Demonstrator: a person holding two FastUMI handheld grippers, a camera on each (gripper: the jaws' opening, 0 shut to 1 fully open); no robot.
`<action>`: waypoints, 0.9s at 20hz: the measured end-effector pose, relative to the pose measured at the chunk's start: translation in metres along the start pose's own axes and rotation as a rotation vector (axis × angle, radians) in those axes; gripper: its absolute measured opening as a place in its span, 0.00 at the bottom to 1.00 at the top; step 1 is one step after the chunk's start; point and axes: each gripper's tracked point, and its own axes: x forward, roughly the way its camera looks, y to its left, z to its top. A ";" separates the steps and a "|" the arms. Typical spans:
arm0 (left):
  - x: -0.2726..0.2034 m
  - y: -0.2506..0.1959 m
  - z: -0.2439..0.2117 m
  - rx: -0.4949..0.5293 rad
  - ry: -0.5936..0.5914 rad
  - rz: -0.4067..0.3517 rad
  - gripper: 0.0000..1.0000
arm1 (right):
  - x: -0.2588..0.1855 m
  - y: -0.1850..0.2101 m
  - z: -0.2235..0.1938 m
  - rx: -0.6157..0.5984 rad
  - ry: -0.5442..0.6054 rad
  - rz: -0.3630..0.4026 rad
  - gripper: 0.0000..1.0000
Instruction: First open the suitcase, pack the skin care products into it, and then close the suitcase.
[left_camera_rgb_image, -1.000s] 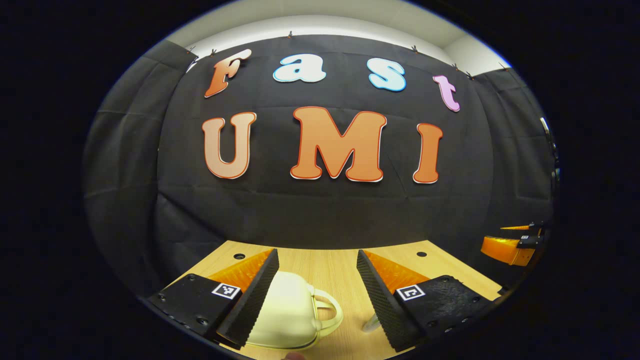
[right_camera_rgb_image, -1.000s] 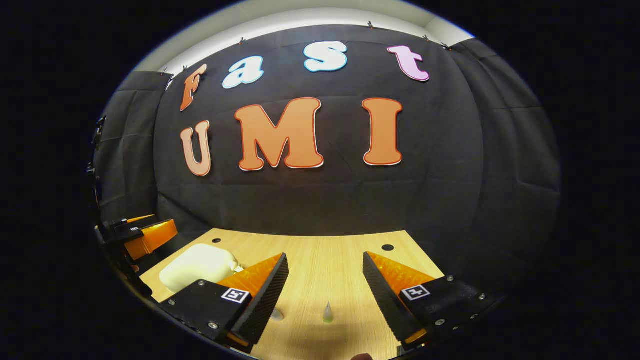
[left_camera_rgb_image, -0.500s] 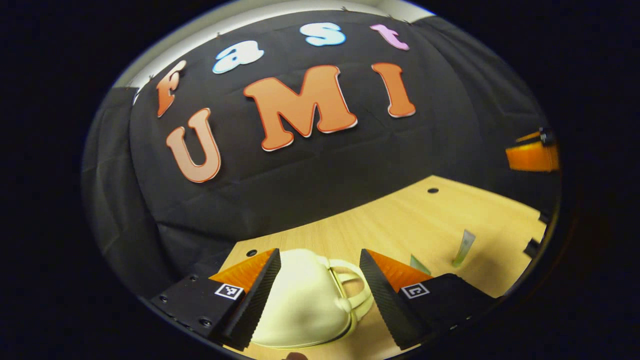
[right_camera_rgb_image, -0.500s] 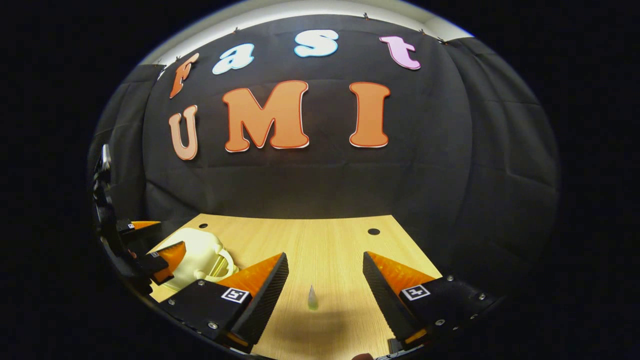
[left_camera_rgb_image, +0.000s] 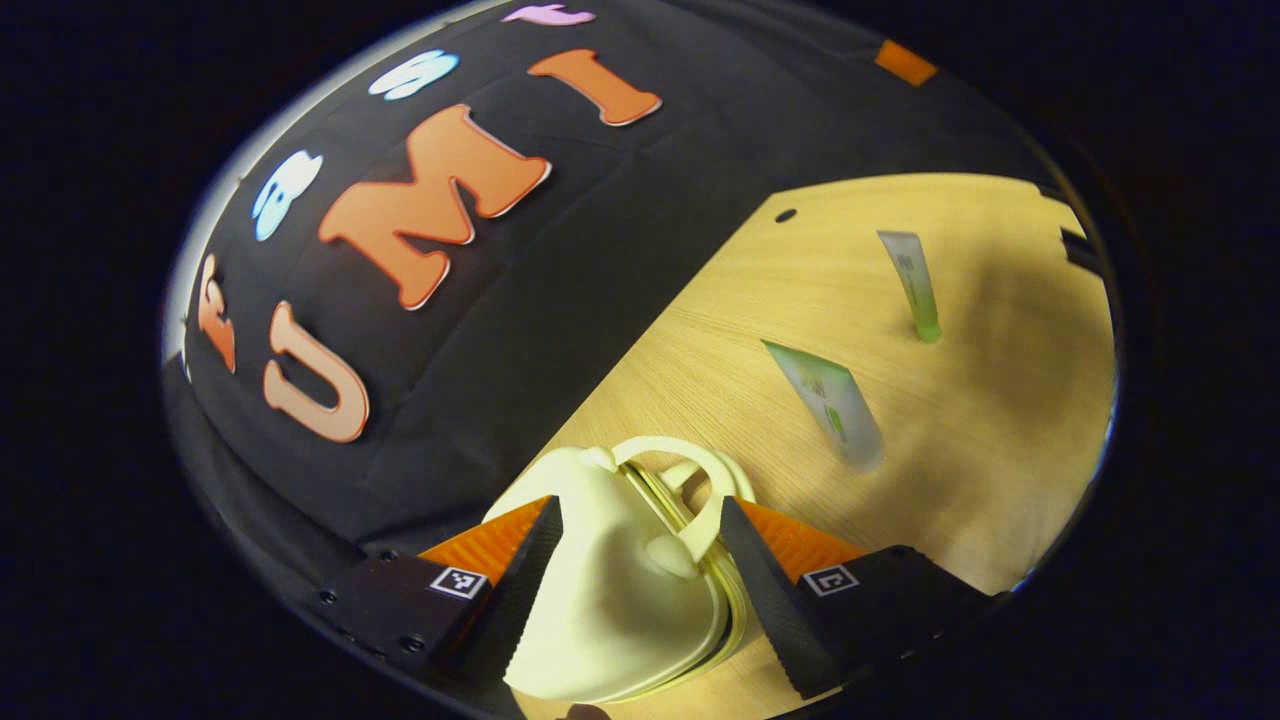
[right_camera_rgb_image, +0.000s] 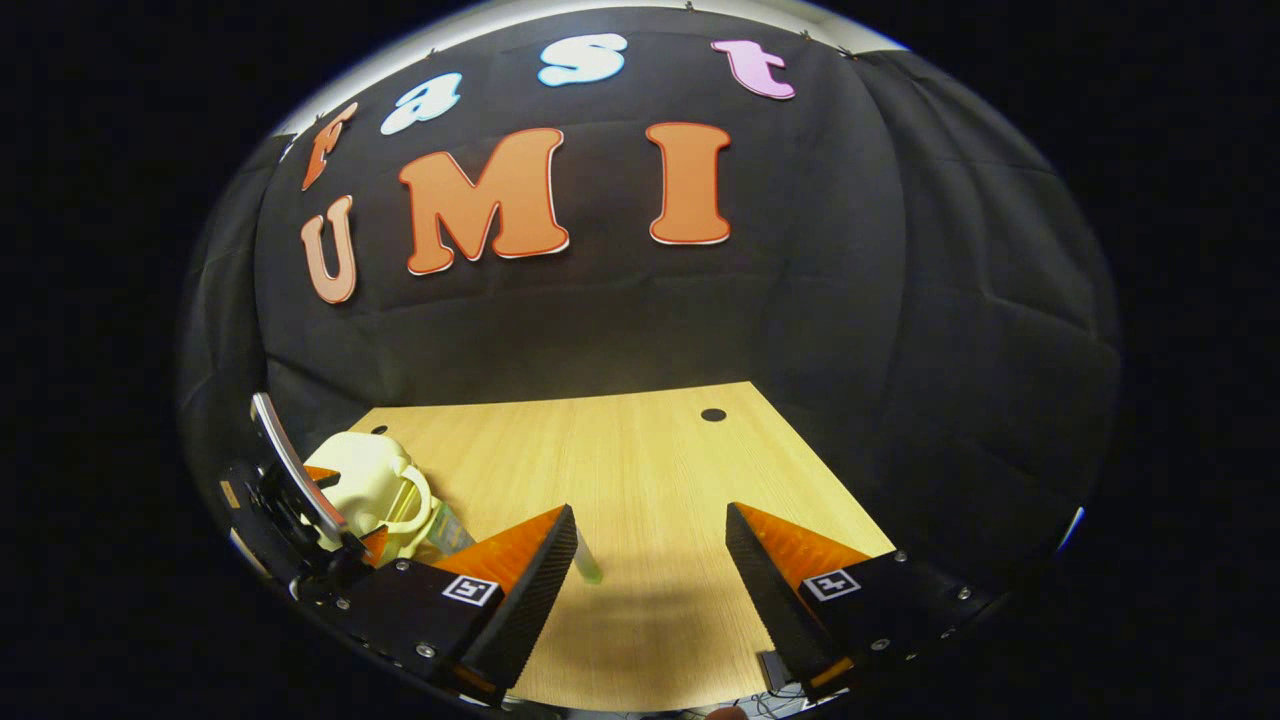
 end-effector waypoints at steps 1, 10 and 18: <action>0.003 -0.006 -0.007 0.034 0.027 -0.014 0.98 | -0.001 -0.004 -0.003 0.005 0.010 -0.007 0.95; 0.037 -0.015 -0.015 0.219 0.113 -0.012 0.98 | -0.012 -0.036 -0.024 0.026 0.058 -0.065 0.95; 0.065 -0.025 -0.016 0.278 0.169 -0.026 0.64 | -0.014 -0.040 -0.031 0.017 0.079 -0.082 0.95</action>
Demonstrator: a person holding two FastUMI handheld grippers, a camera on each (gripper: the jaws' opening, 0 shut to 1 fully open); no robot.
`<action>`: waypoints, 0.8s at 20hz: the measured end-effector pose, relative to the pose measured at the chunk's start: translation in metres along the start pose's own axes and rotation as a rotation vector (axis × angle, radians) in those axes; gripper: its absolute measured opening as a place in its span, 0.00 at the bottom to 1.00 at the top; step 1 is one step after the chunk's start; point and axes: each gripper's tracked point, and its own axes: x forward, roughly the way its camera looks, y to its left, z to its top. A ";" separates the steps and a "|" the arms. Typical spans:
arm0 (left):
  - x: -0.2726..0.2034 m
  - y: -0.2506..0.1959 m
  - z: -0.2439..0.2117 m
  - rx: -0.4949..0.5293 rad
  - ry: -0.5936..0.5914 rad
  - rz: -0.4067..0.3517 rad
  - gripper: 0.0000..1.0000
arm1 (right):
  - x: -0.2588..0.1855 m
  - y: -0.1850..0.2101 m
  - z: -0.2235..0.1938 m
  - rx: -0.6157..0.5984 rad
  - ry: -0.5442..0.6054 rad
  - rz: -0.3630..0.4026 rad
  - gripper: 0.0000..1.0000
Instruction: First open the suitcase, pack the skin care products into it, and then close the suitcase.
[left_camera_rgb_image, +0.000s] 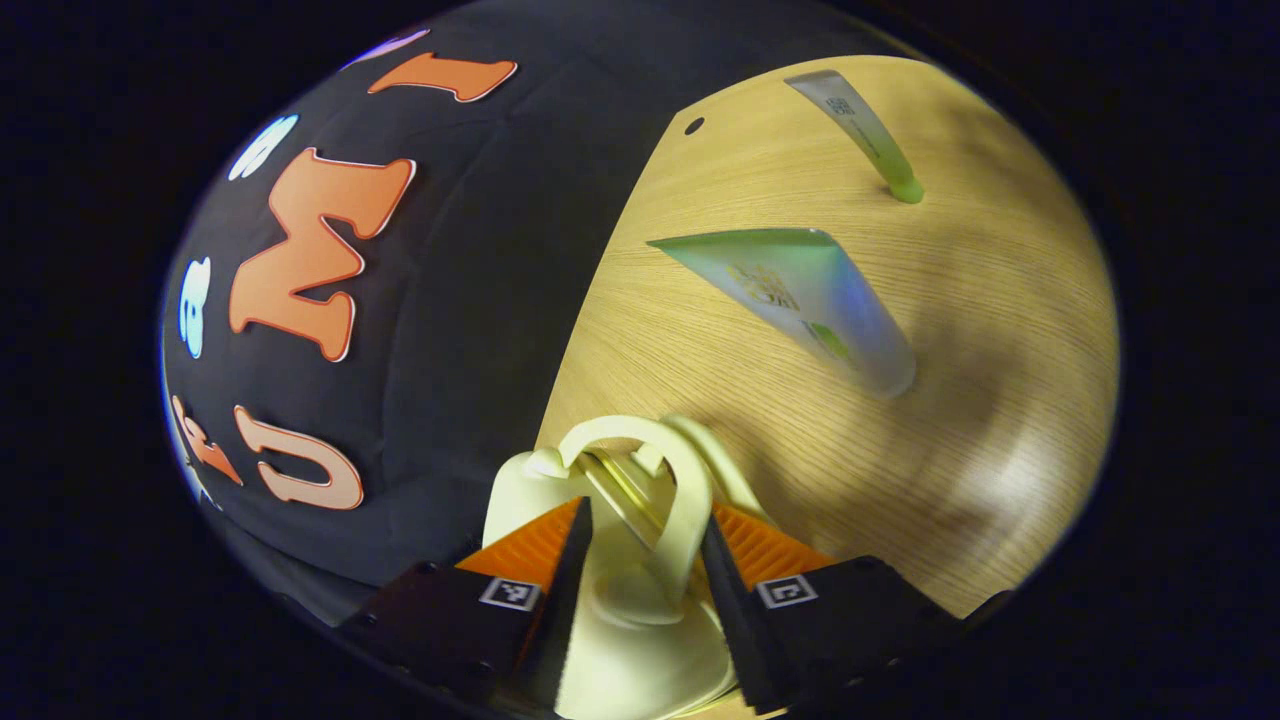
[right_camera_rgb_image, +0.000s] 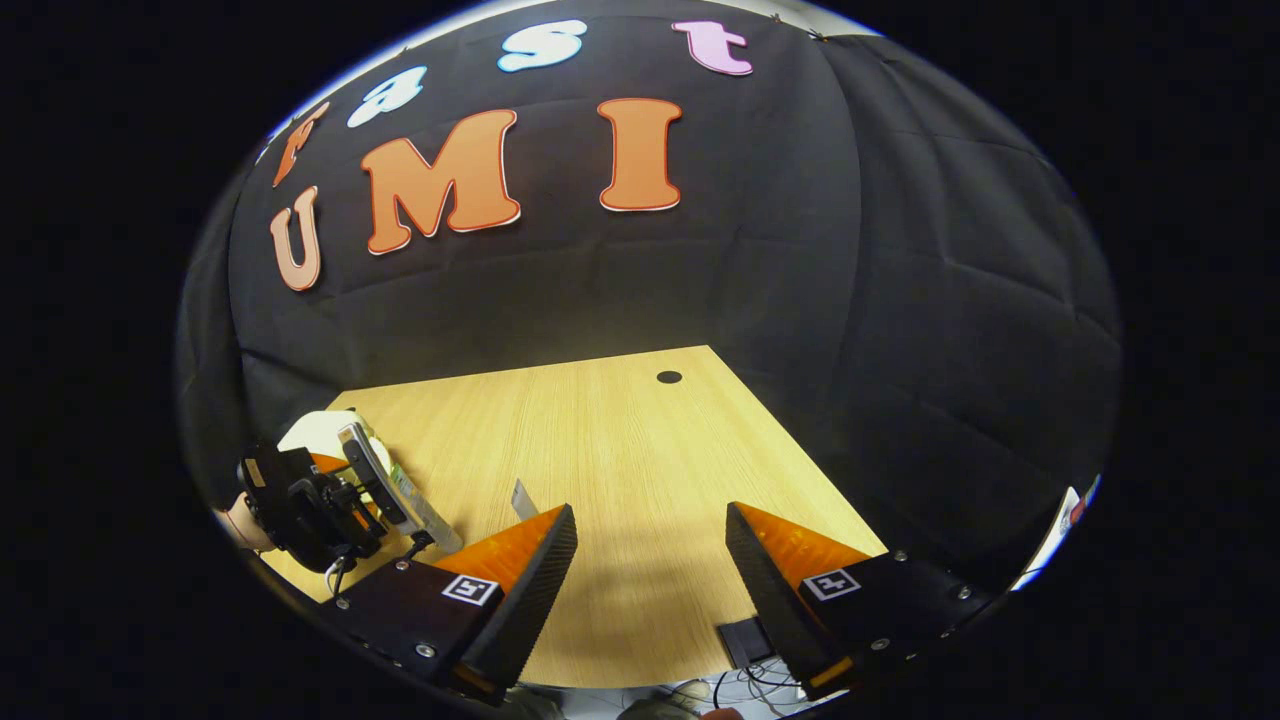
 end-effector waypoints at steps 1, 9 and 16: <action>0.002 -0.006 0.000 -0.001 0.009 -0.022 0.50 | -0.001 0.000 -0.001 -0.002 0.001 0.000 0.95; -0.002 -0.003 0.004 -0.070 0.002 -0.104 0.06 | 0.002 0.006 0.014 -0.019 -0.040 0.023 0.95; -0.038 0.022 0.018 -0.320 -0.088 -0.234 0.06 | 0.019 0.040 0.029 0.011 -0.045 0.093 0.95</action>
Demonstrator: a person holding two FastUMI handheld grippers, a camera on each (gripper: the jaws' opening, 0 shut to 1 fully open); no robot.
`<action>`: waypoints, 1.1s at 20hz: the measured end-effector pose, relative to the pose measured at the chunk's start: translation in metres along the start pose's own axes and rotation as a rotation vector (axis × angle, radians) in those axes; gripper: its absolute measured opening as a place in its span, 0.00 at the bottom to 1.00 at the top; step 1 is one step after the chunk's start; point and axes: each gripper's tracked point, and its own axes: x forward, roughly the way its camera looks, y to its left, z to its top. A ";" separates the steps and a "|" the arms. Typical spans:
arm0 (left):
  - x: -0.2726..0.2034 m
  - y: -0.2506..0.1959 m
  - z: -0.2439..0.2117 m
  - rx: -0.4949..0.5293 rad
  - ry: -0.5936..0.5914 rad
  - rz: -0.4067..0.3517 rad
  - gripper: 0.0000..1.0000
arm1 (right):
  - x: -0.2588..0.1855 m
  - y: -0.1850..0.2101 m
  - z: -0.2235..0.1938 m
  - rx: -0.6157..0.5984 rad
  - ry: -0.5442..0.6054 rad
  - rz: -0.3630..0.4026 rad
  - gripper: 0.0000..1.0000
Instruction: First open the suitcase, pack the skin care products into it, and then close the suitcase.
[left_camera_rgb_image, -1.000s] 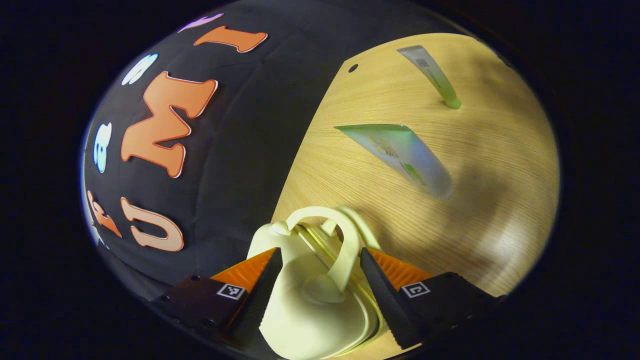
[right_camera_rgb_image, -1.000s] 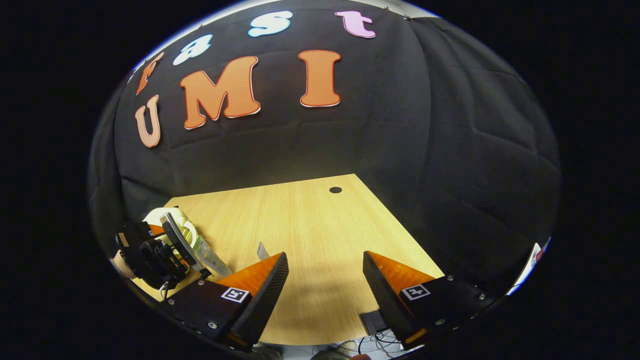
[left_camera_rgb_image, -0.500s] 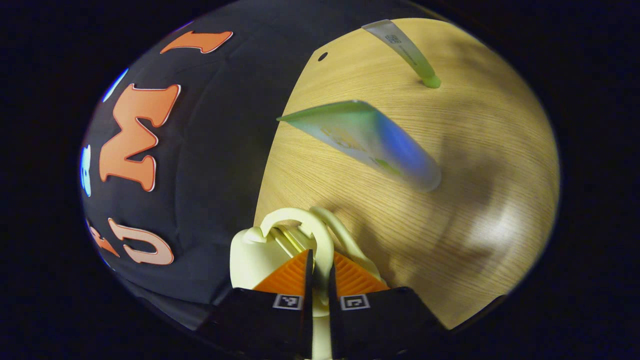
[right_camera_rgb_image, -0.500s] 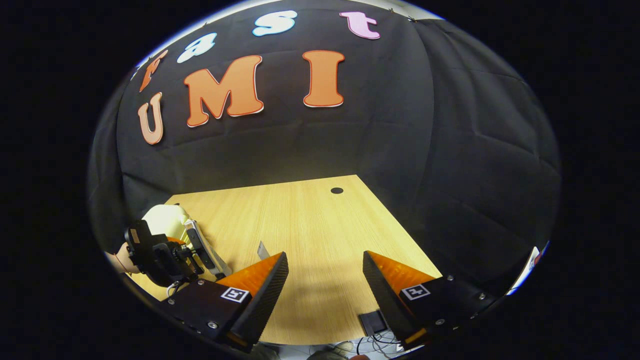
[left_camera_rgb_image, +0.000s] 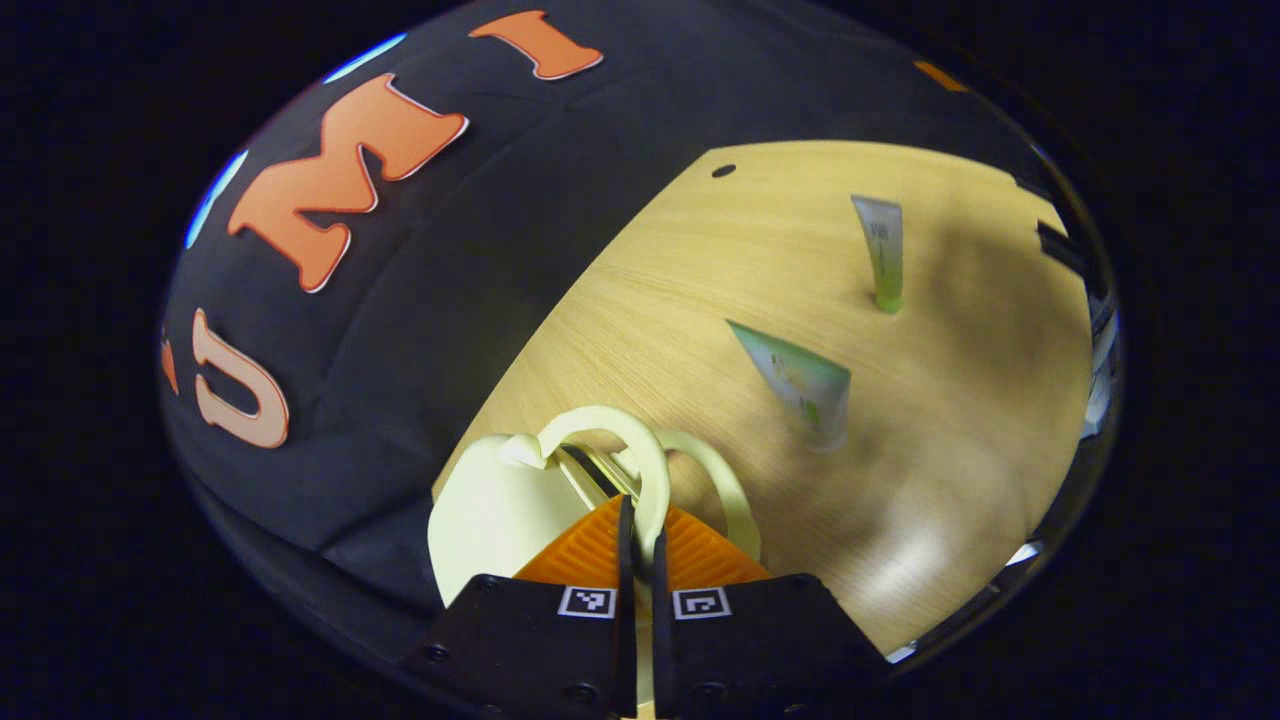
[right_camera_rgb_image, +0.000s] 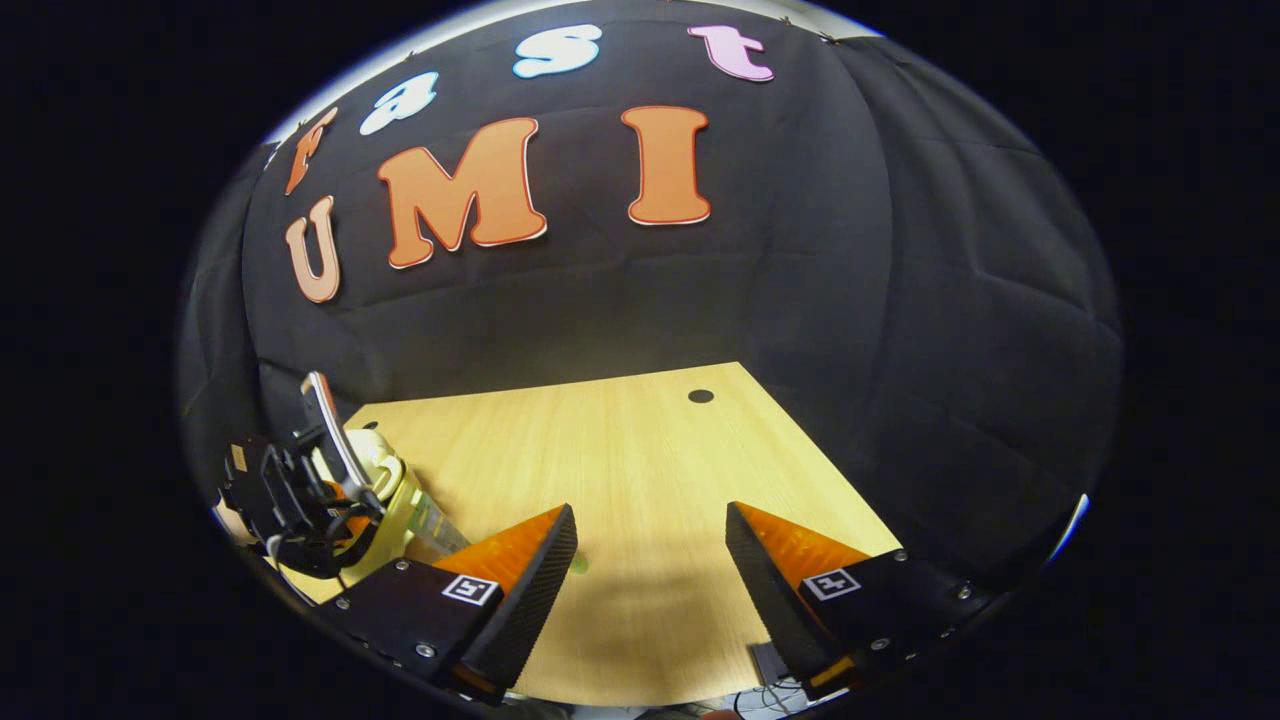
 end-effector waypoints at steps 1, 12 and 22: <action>-0.010 0.004 0.007 -0.035 -0.023 -0.014 0.06 | 0.003 0.007 0.003 0.008 0.001 0.019 0.95; -0.082 0.136 0.007 -0.738 -0.279 -0.188 0.06 | 0.023 0.087 0.049 -0.005 -0.053 0.121 0.95; -0.108 0.266 -0.113 -0.996 -0.365 -0.185 0.05 | -0.002 0.189 0.060 -0.020 -0.083 0.149 0.95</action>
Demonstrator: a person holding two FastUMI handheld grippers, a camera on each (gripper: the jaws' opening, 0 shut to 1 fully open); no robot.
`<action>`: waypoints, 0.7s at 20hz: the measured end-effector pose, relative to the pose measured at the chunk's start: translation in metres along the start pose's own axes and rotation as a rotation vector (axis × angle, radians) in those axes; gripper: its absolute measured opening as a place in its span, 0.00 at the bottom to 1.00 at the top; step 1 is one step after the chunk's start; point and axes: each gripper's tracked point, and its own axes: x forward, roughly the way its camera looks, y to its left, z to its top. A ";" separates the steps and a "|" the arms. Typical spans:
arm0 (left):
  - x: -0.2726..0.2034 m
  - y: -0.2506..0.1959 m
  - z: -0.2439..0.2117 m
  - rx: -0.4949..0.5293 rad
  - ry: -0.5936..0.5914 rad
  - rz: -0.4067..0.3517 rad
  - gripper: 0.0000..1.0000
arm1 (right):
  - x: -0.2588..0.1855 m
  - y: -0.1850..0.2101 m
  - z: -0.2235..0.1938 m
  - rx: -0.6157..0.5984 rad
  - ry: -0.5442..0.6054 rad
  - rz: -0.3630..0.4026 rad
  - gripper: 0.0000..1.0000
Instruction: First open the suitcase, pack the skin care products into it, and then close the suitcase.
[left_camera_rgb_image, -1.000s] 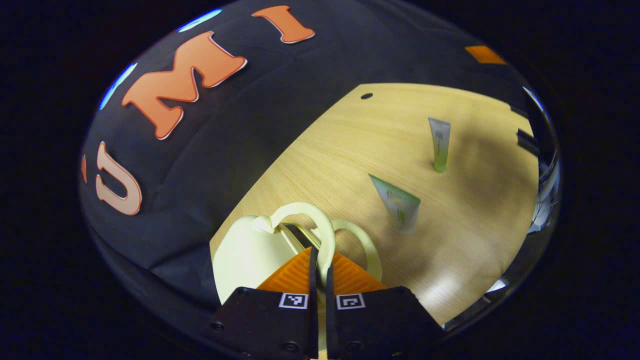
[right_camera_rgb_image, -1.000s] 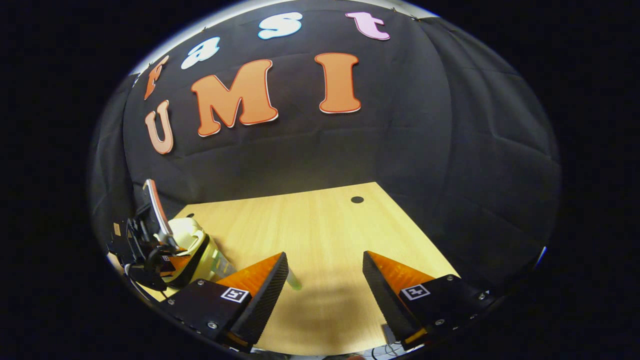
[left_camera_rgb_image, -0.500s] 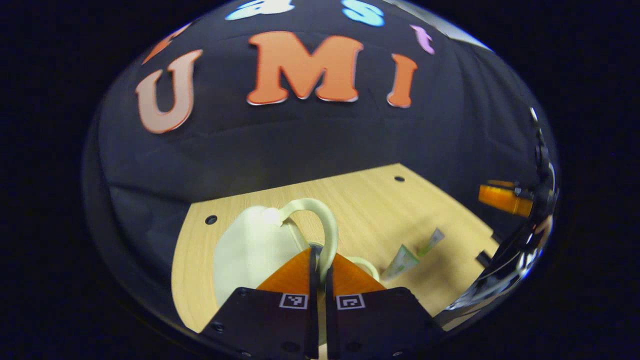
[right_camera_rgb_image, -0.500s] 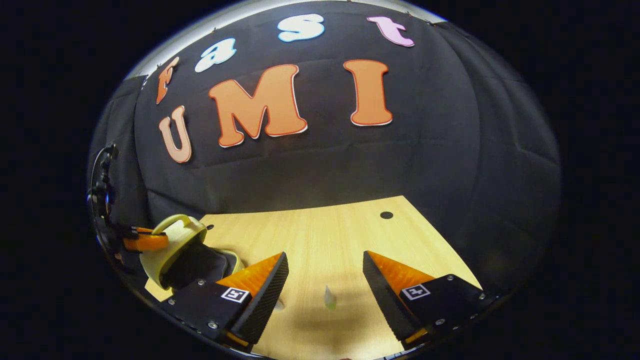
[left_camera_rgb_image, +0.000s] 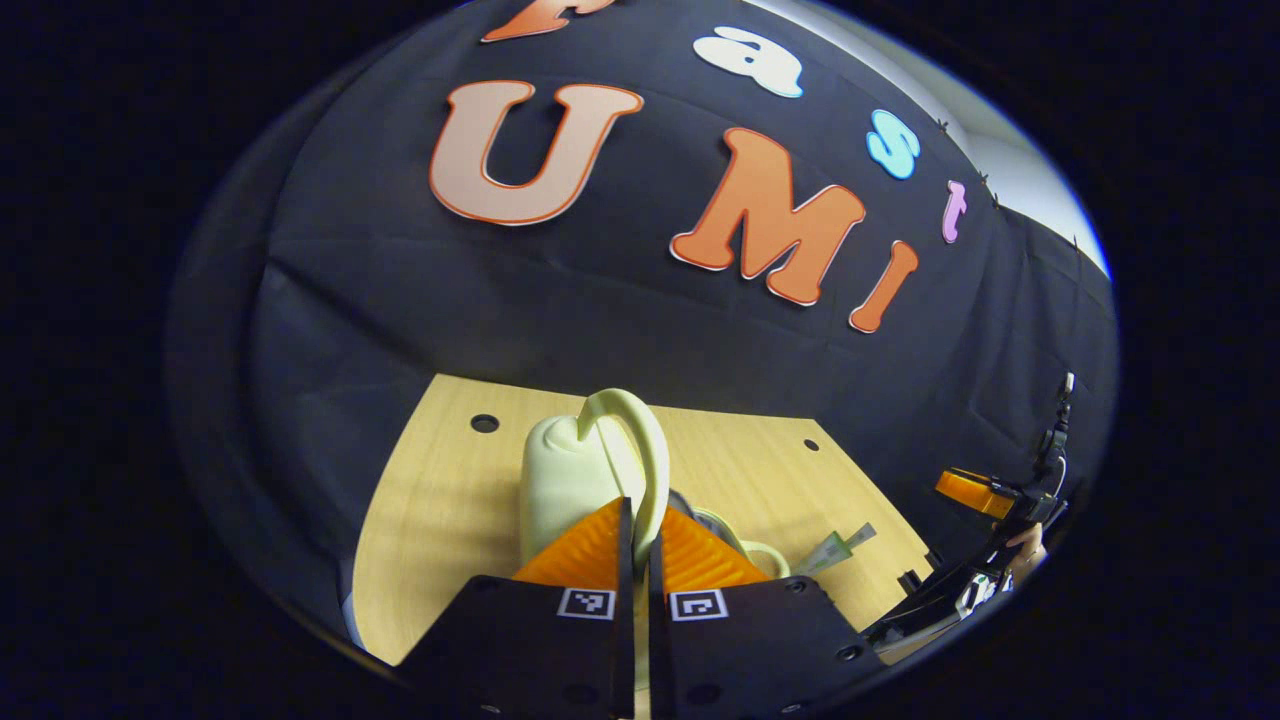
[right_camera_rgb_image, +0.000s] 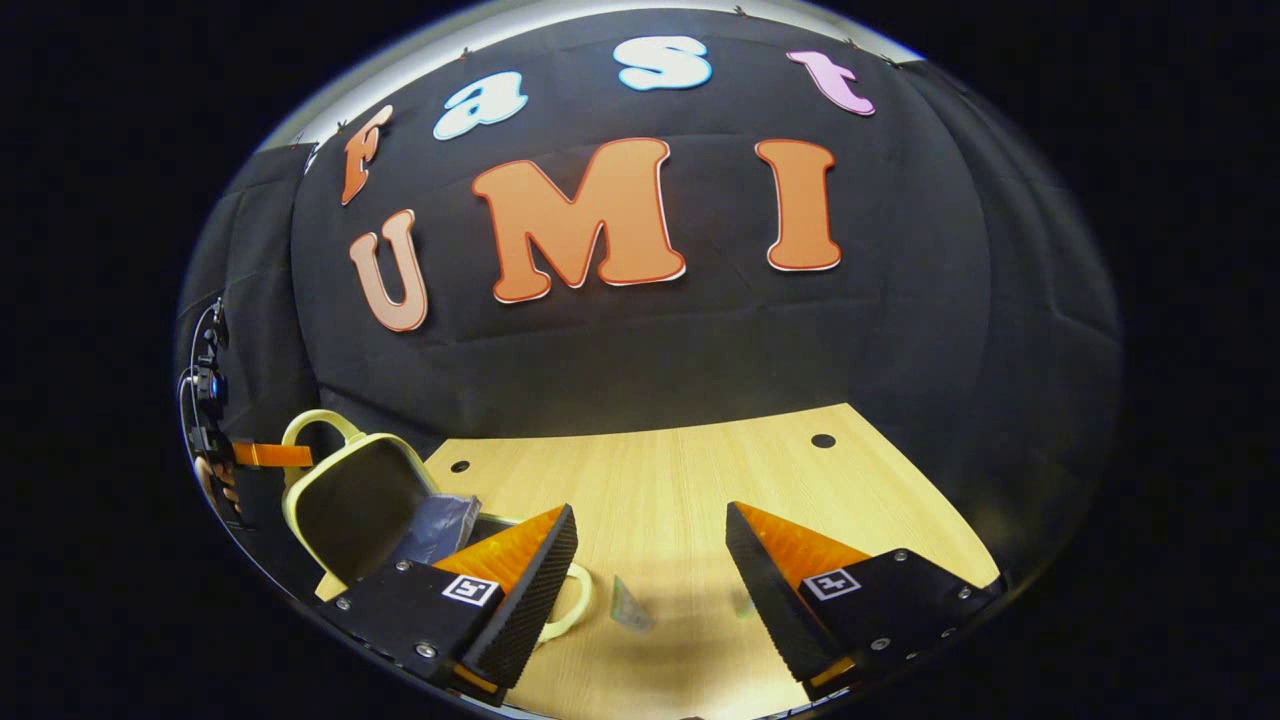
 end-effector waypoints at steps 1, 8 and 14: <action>-0.003 0.020 0.000 -0.002 0.006 0.020 0.06 | -0.002 0.009 -0.001 -0.001 0.001 -0.003 0.95; -0.008 0.164 -0.053 -0.034 0.142 0.228 0.05 | -0.017 0.055 -0.017 -0.038 0.011 -0.013 0.95; -0.001 0.230 -0.119 -0.123 0.244 0.305 0.05 | -0.013 0.056 -0.023 -0.060 0.044 -0.032 0.95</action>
